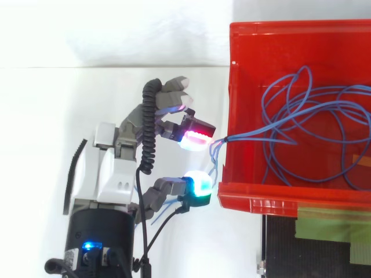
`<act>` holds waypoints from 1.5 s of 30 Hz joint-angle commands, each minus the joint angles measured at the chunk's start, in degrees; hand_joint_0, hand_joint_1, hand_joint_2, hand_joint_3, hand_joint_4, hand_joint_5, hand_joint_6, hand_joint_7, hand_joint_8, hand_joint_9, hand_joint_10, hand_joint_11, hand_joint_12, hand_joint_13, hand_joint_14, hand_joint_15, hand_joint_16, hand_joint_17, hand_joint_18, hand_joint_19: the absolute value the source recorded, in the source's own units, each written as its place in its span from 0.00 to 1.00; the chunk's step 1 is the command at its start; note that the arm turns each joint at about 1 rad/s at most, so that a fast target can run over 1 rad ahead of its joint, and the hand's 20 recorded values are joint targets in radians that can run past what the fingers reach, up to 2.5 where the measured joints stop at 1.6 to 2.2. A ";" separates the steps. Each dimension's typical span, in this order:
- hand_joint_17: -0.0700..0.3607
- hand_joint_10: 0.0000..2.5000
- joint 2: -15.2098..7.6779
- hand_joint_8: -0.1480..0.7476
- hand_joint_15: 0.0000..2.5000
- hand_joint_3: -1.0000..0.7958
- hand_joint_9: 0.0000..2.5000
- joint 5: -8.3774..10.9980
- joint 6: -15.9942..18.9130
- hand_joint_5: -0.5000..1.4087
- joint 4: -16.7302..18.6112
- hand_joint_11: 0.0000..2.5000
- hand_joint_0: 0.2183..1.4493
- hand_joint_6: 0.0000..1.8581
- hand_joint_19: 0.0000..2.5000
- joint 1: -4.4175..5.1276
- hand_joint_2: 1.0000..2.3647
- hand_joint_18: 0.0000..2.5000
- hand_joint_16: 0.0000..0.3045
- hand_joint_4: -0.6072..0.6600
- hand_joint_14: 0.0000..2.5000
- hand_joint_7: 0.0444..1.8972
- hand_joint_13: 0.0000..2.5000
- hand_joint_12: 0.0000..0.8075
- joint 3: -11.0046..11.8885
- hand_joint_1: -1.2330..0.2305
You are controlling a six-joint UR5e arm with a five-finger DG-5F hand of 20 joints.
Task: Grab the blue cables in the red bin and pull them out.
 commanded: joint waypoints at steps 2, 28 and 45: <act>0.46 0.01 -0.02 0.43 0.13 0.00 0.25 1.37 5.36 0.63 -0.48 0.21 0.34 0.10 0.24 0.07 0.00 0.23 0.19 0.48 0.01 0.42 0.21 0.46 -0.01 0.07; 0.45 0.01 -1.43 0.42 0.15 0.00 0.30 -1.44 -0.17 0.64 0.31 0.23 0.37 0.00 0.24 -1.25 0.00 0.25 0.18 0.50 0.01 0.38 0.25 0.43 -0.01 0.07; 0.45 0.01 -1.43 0.43 0.15 0.00 0.31 -1.97 -2.90 0.68 1.89 0.23 0.37 0.00 0.25 -1.52 0.00 0.25 0.18 0.51 0.01 0.45 0.25 0.44 -0.01 0.11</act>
